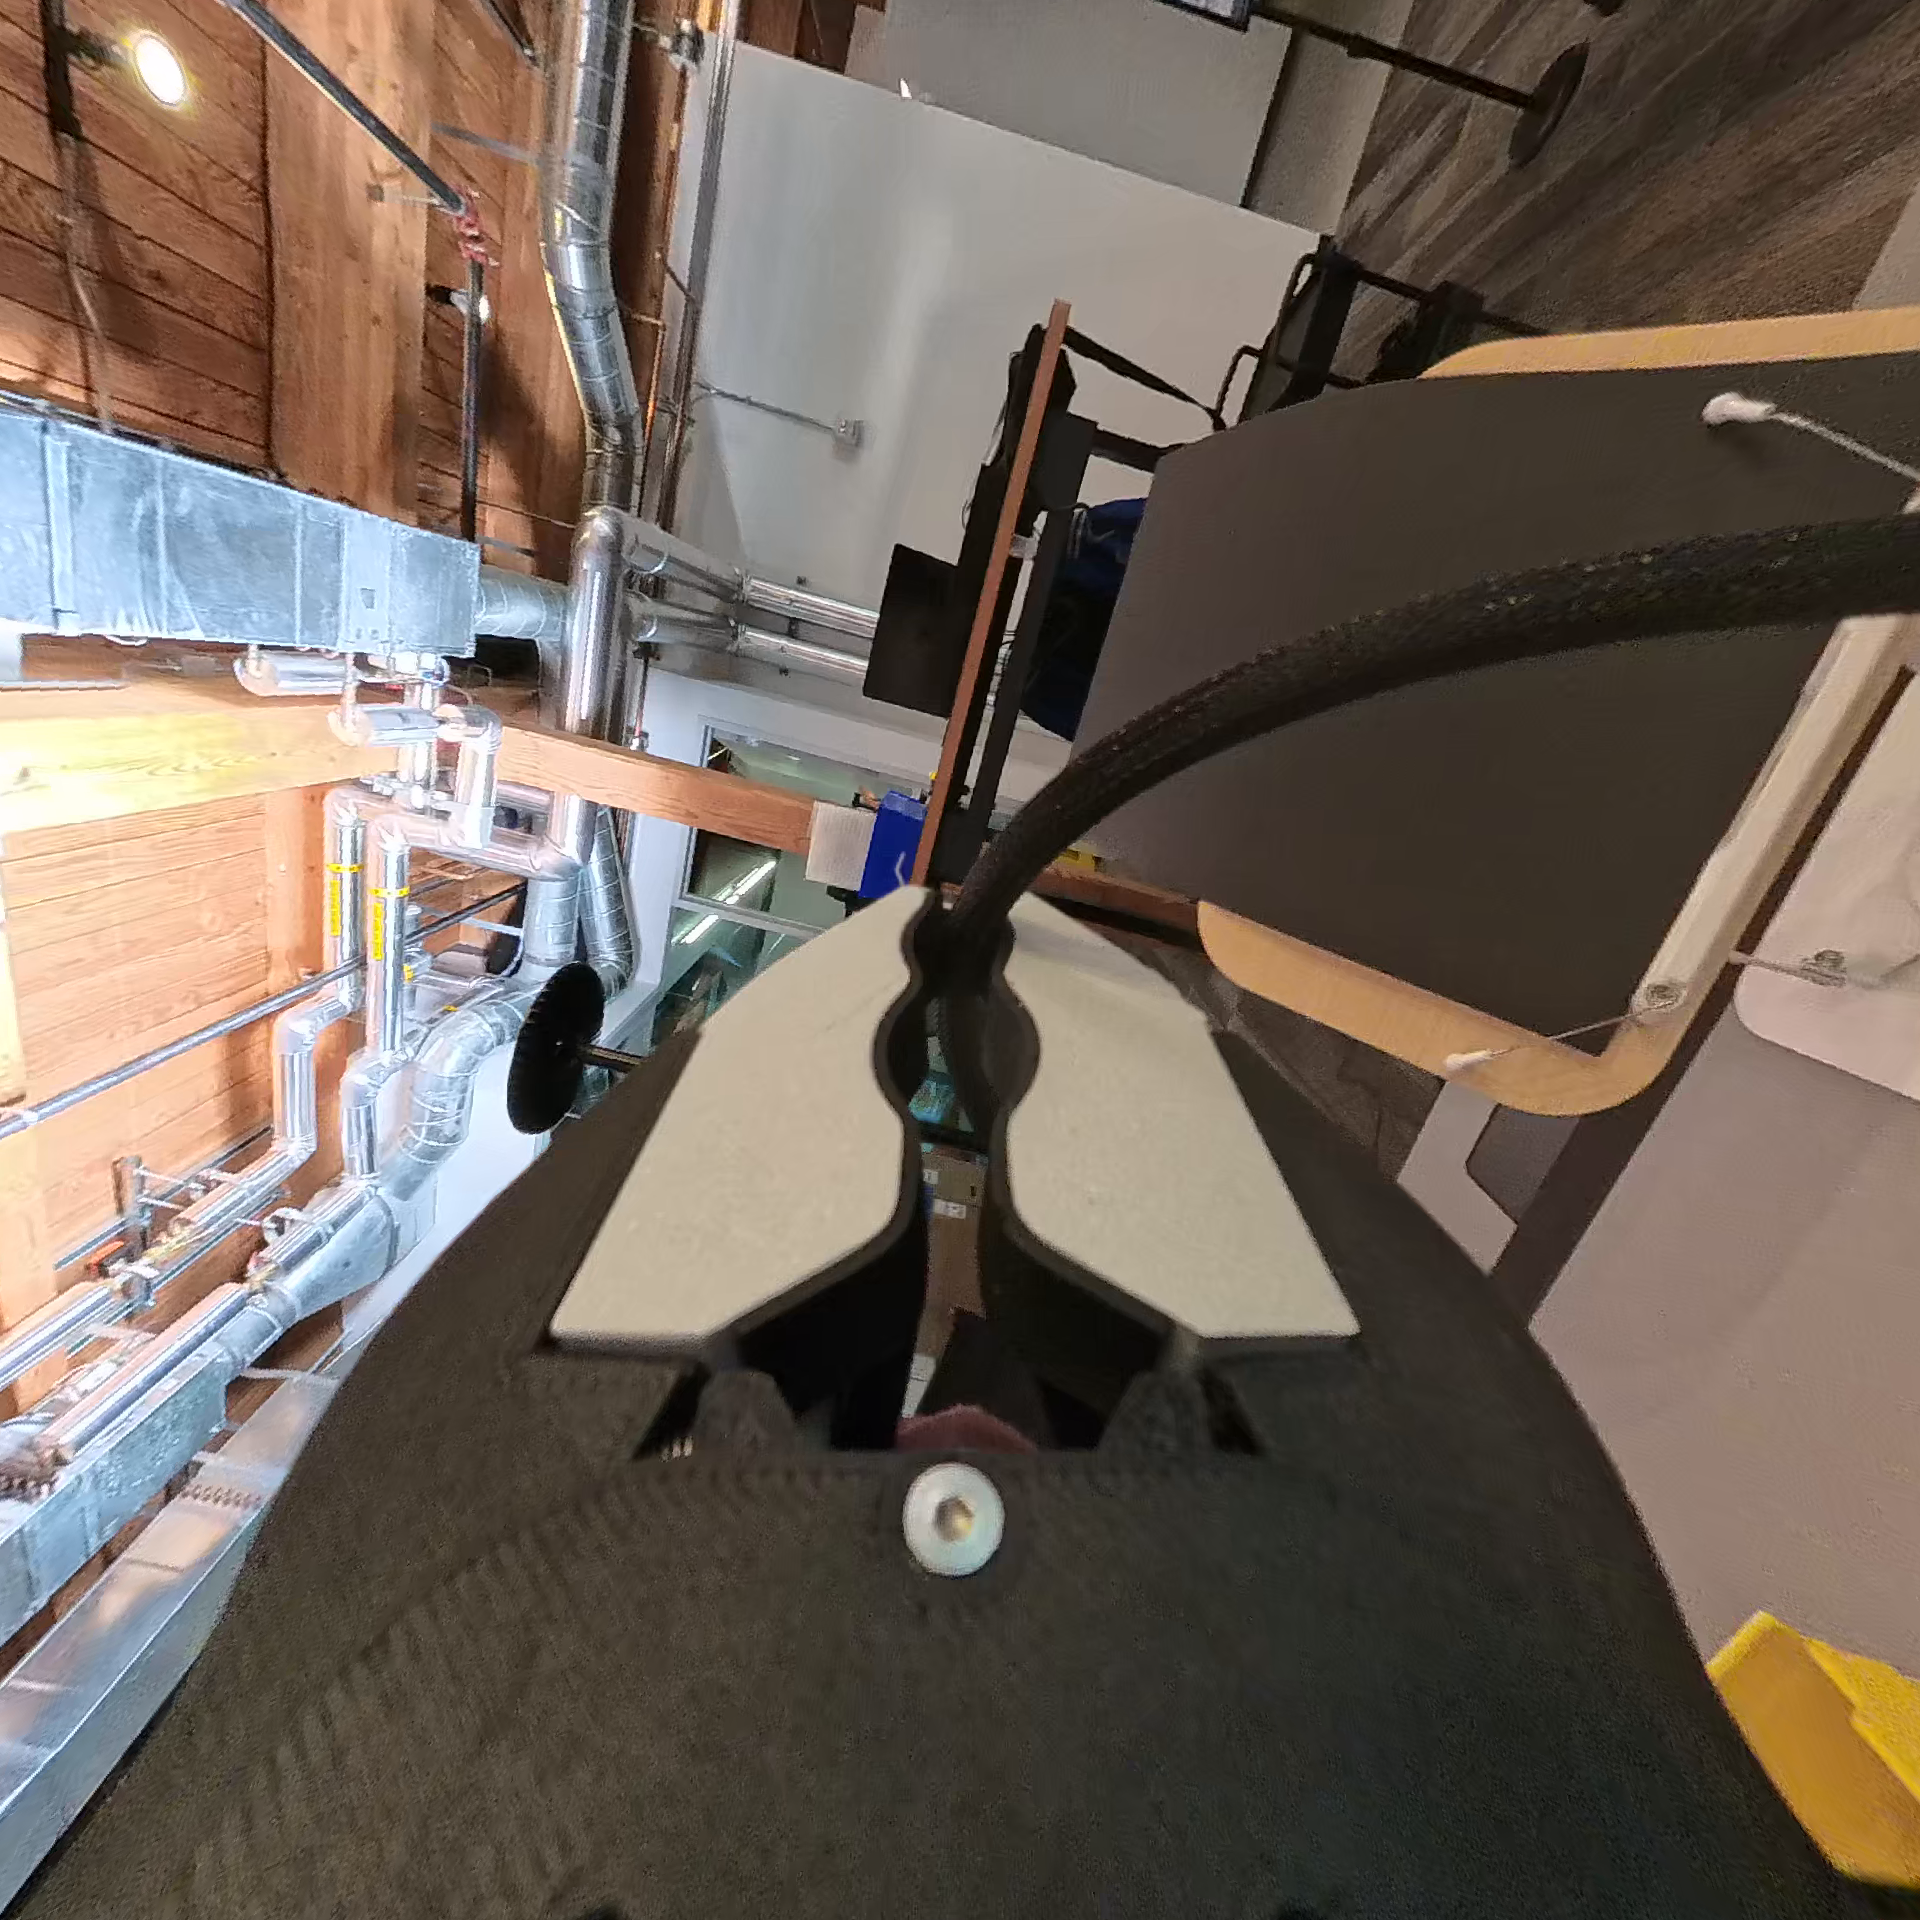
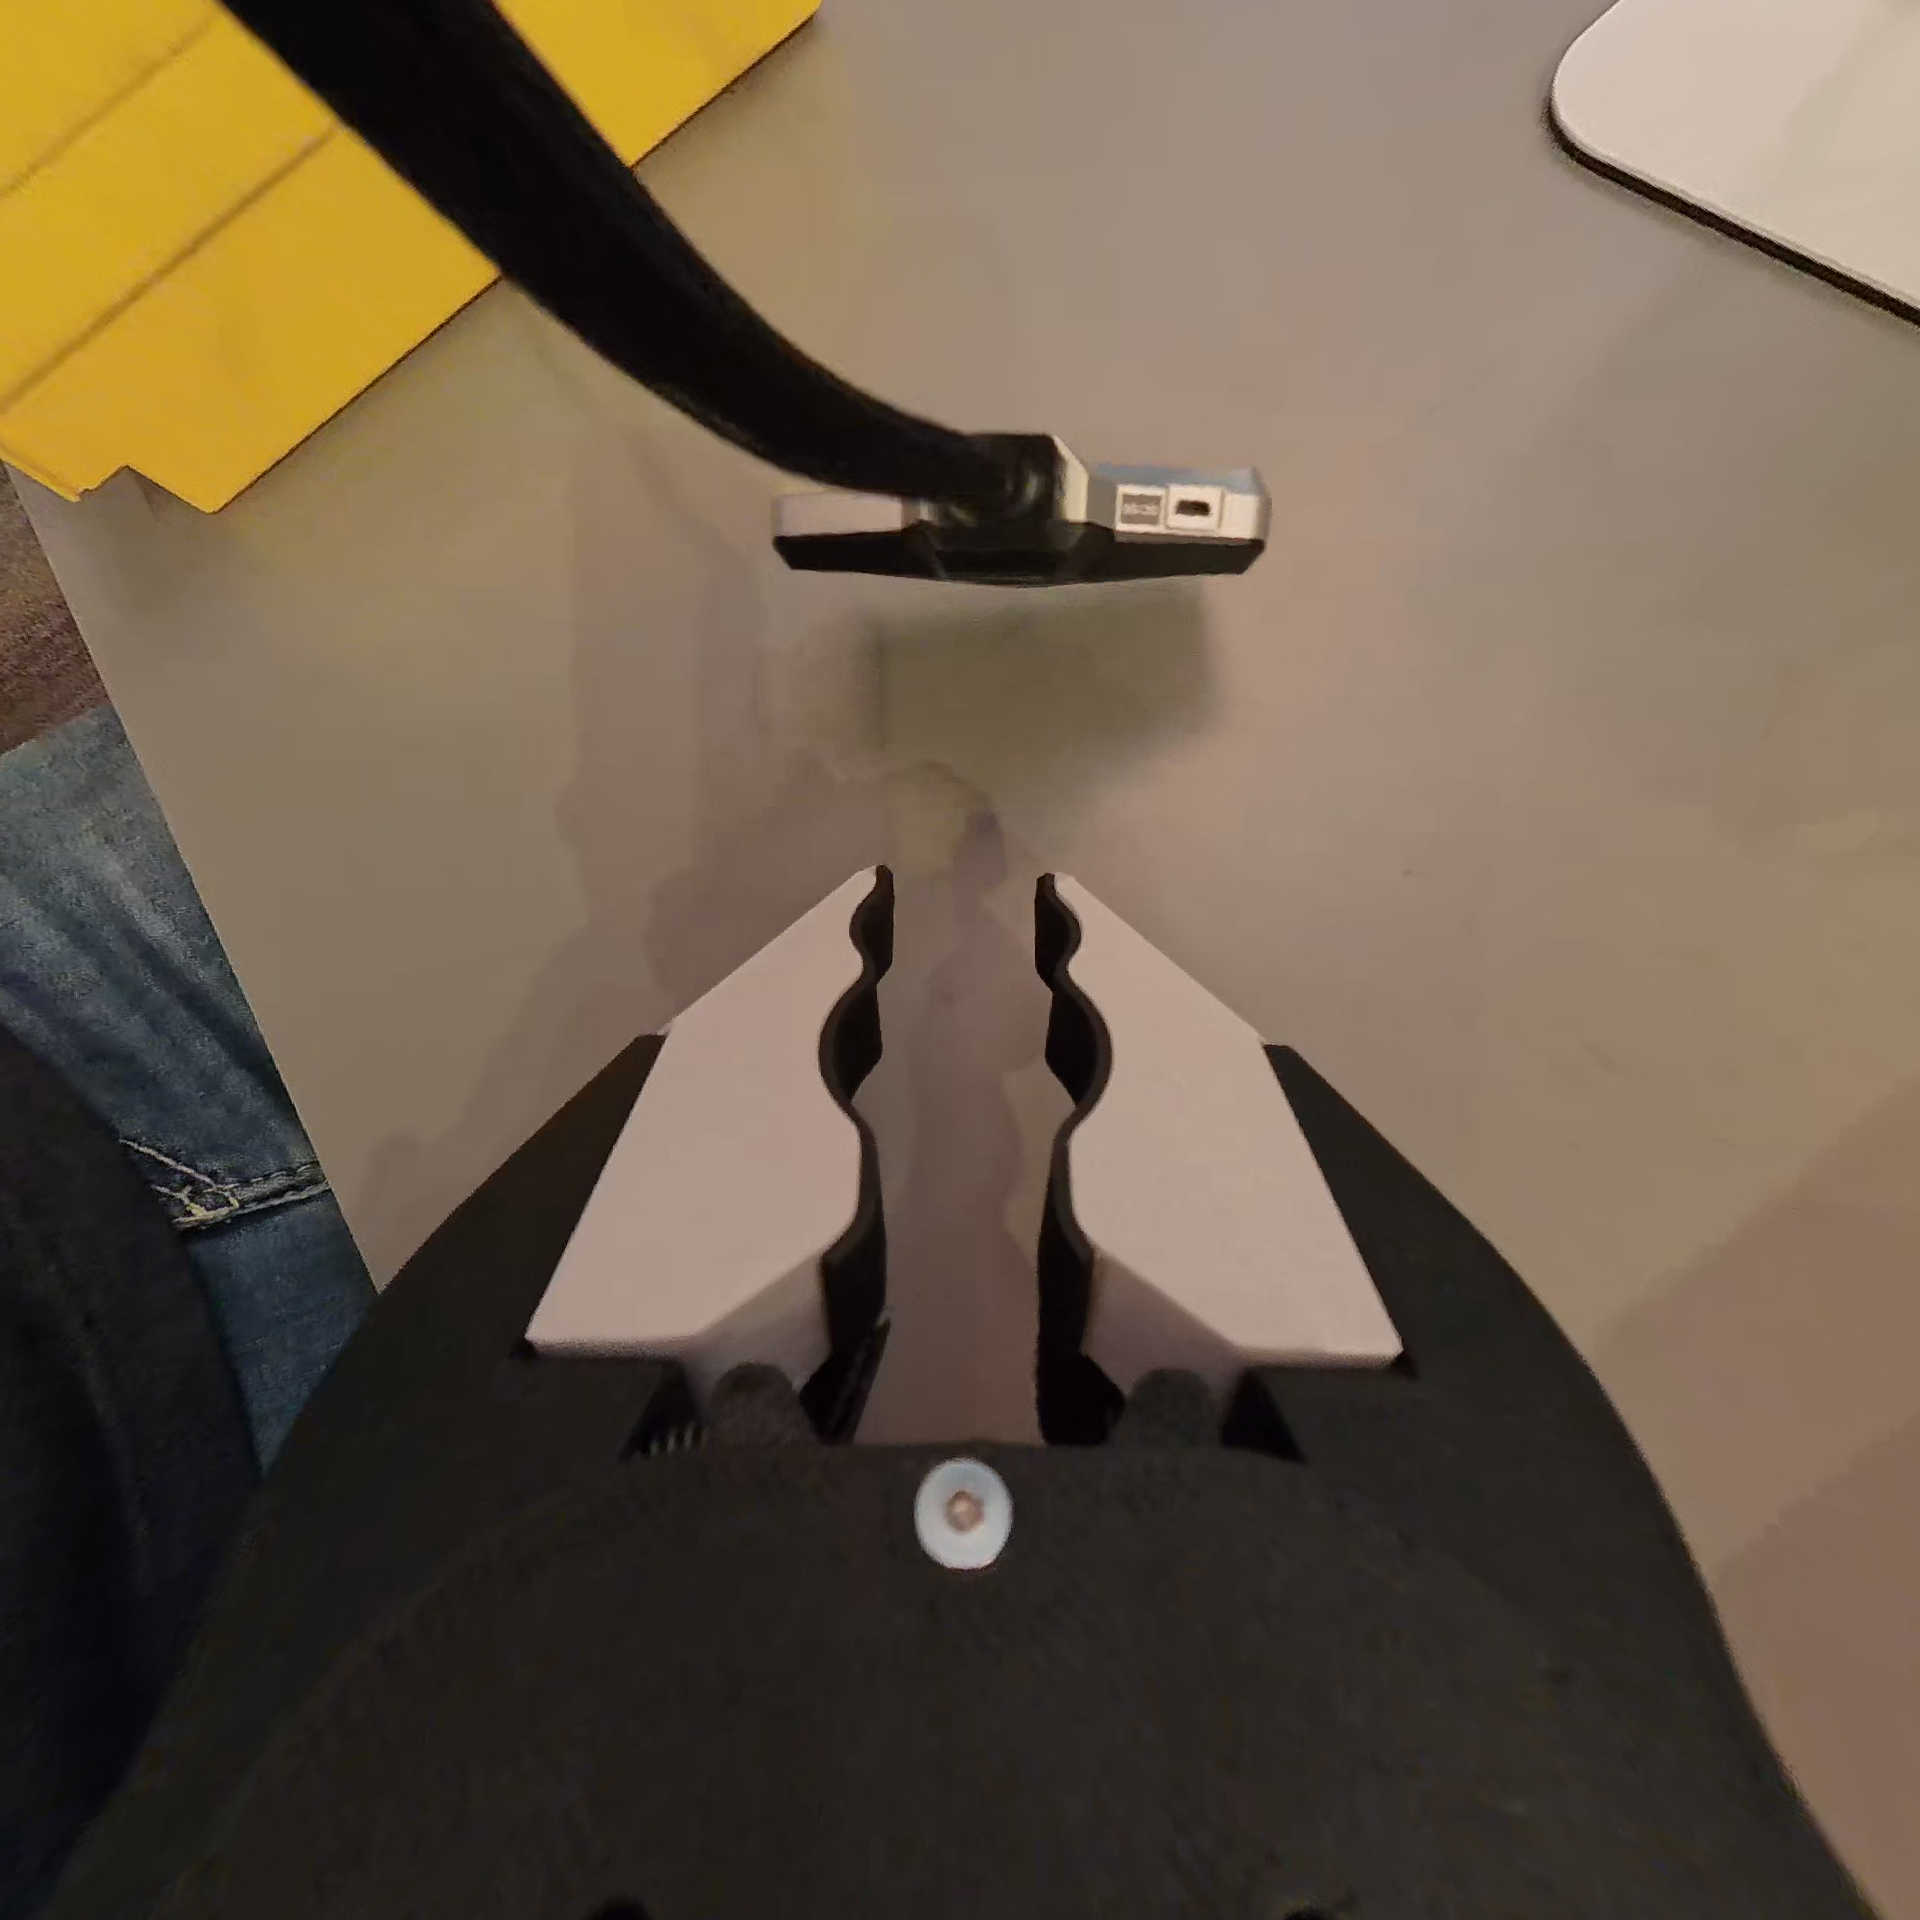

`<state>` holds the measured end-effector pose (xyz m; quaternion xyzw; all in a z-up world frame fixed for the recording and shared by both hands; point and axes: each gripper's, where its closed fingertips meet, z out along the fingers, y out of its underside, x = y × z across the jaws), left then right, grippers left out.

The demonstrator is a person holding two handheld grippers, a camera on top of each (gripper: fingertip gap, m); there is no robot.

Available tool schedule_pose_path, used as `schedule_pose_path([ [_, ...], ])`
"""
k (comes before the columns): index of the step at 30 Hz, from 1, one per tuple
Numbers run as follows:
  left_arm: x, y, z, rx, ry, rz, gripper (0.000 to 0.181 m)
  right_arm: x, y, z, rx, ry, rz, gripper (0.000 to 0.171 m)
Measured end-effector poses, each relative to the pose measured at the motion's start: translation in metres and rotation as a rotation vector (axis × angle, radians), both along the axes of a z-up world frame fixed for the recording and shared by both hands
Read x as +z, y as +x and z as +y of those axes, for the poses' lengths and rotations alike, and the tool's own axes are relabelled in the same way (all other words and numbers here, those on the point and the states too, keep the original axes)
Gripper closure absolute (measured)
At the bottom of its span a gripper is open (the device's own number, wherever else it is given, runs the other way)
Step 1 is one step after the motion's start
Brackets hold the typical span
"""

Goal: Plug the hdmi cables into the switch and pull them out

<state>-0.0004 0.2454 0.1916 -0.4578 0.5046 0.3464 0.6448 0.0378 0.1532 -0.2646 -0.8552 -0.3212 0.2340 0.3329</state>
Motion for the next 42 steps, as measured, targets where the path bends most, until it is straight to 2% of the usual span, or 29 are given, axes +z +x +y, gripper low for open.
schedule_pose_path([
  [4, -0.031, 0.006, 0.013, 0.013, -0.053, 0.028, 0.177, 0.001, 0.005, 0.002, -0.012, 0.002, 0.009, 0.146],
  [10, -0.075, -0.012, 0.033, 0.058, -0.123, 0.053, 0.176, 0.001, 0.01, 0.004, -0.023, -0.009, 0.024, 0.145],
  [16, -0.072, -0.043, 0.035, 0.115, -0.127, 0.031, 0.176, -0.001, 0.008, 0.003, -0.014, -0.017, 0.021, 0.145],
  [20, -0.079, -0.036, 0.026, 0.113, -0.155, 0.065, 0.176, -0.002, 0.007, 0.003, -0.011, -0.019, 0.011, 0.145],
  [30, -0.171, 0.01, 0.026, 0.059, -0.294, 0.186, 0.177, -0.002, 0.014, 0.002, -0.028, -0.027, 0.01, 0.143],
  [42, -0.274, 0.0, 0.077, 0.169, -0.529, 0.262, 0.177, -0.005, 0.032, 0.008, -0.079, -0.051, 0.015, 0.141],
])
